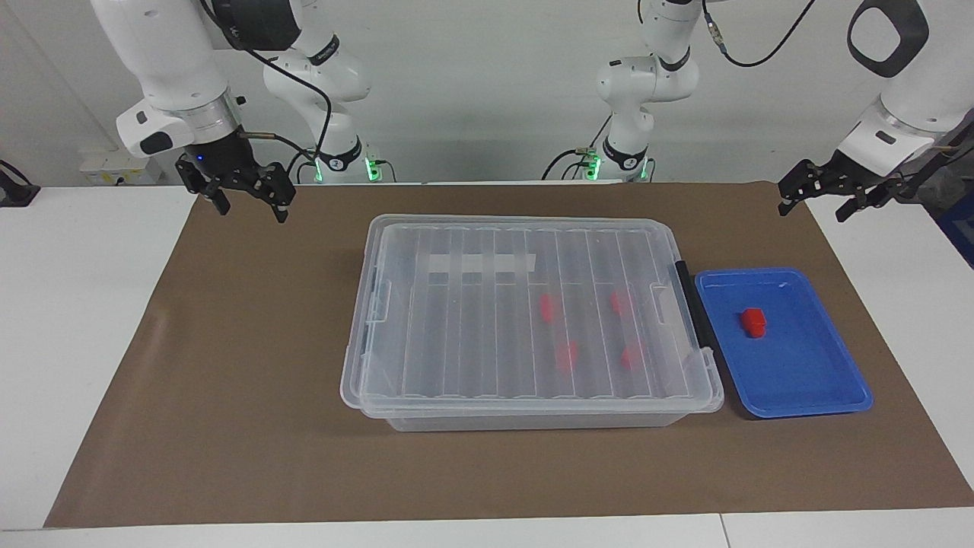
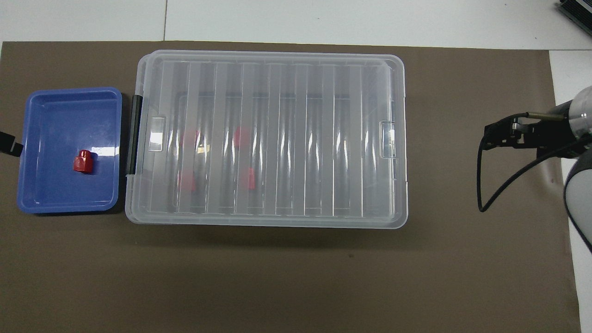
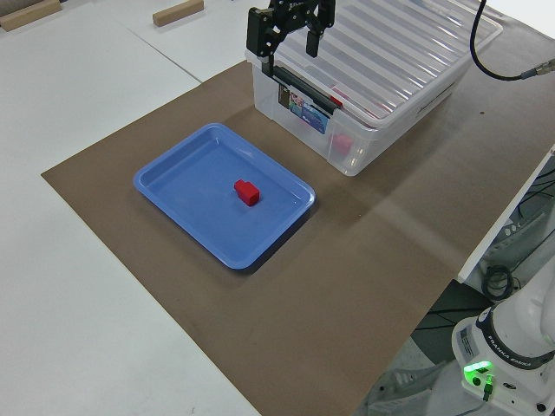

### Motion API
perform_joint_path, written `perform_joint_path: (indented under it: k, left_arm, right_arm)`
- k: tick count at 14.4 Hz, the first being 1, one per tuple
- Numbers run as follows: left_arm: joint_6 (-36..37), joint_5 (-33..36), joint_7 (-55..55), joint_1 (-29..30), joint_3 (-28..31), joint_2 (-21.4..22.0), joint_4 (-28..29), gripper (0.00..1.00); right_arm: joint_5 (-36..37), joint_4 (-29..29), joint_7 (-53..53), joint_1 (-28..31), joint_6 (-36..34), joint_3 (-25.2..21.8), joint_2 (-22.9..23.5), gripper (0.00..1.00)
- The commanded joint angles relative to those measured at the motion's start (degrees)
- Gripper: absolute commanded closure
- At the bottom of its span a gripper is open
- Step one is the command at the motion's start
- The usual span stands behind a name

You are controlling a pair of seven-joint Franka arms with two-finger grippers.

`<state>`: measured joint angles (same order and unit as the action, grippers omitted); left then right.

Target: Place red block in blue tray from box

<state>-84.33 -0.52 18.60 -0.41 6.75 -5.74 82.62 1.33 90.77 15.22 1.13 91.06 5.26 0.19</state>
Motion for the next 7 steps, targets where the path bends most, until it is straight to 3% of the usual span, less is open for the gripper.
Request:
perform_joint_path:
  k: [1, 7]
  left_arm:
    - [0.0, -0.3, -0.1, 0.0, 0.3, 1.9, 1.9, 0.0]
    - [0.1, -0.3, -0.1, 0.0, 0.3, 2.0, 1.9, 0.0]
  right_arm:
    - [0.1, 1.6, 0.9, 0.2, 0.4, 0.2, -1.2, 0.0]
    - [-0.4, 1.5, -5.1, 0.7, -0.3, 0.0, -1.2, 0.0]
